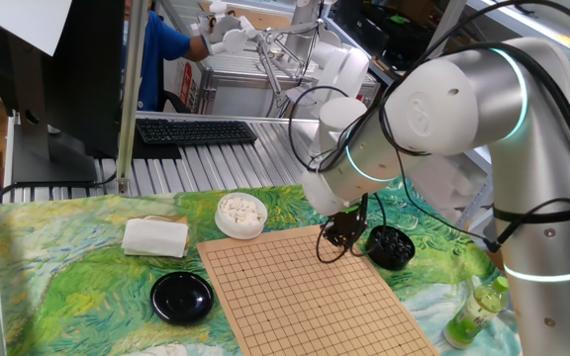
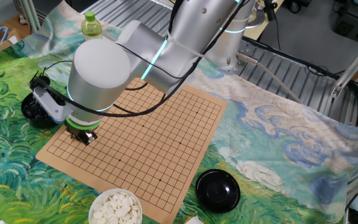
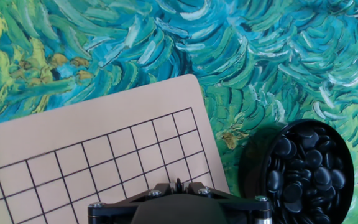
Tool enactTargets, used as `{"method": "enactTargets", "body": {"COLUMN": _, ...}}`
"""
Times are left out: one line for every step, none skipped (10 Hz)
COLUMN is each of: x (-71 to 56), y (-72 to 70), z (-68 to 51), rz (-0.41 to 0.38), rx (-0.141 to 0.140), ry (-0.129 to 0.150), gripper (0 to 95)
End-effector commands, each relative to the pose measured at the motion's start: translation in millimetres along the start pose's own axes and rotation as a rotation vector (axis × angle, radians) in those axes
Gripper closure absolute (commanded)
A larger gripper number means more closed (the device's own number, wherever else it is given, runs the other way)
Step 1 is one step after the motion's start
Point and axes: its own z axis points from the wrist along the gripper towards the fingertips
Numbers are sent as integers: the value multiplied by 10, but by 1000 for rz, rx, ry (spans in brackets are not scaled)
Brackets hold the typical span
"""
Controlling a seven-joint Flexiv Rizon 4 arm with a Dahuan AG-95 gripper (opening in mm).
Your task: Play the first move as black on the 3-4 point in the upper right corner of the Go board
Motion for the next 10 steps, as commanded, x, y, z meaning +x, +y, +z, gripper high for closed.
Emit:
{"method": "enactTargets", "body": {"x": -9, "y": 7, "z": 0, "rz": 11, "rx": -7, "ry": -2, "gripper": 950}}
{"method": "enactTargets", "body": {"x": -16, "y": 10, "z": 2, "rz": 21, "rx": -7, "ry": -2, "gripper": 950}}
{"method": "enactTargets", "body": {"x": -19, "y": 16, "z": 6, "rz": 28, "rx": -8, "ry": -2, "gripper": 950}}
{"method": "enactTargets", "body": {"x": -20, "y": 17, "z": 5, "rz": 32, "rx": -8, "ry": -1, "gripper": 950}}
{"method": "enactTargets", "body": {"x": -20, "y": 18, "z": -1, "rz": 38, "rx": -8, "ry": -1, "gripper": 950}}
{"method": "enactTargets", "body": {"x": -16, "y": 22, "z": -14, "rz": 51, "rx": -9, "ry": 0, "gripper": 760}}
{"method": "enactTargets", "body": {"x": -14, "y": 30, "z": -24, "rz": 62, "rx": -11, "ry": 1, "gripper": 760}}
{"method": "enactTargets", "body": {"x": -12, "y": 49, "z": -21, "rz": 82, "rx": -20, "ry": 2, "gripper": 760}}
{"method": "enactTargets", "body": {"x": -10, "y": 62, "z": -22, "rz": 85, "rx": -20, "ry": 1, "gripper": 570}}
{"method": "enactTargets", "body": {"x": -11, "y": 64, "z": -33, "rz": 92, "rx": -24, "ry": 4, "gripper": 570}}
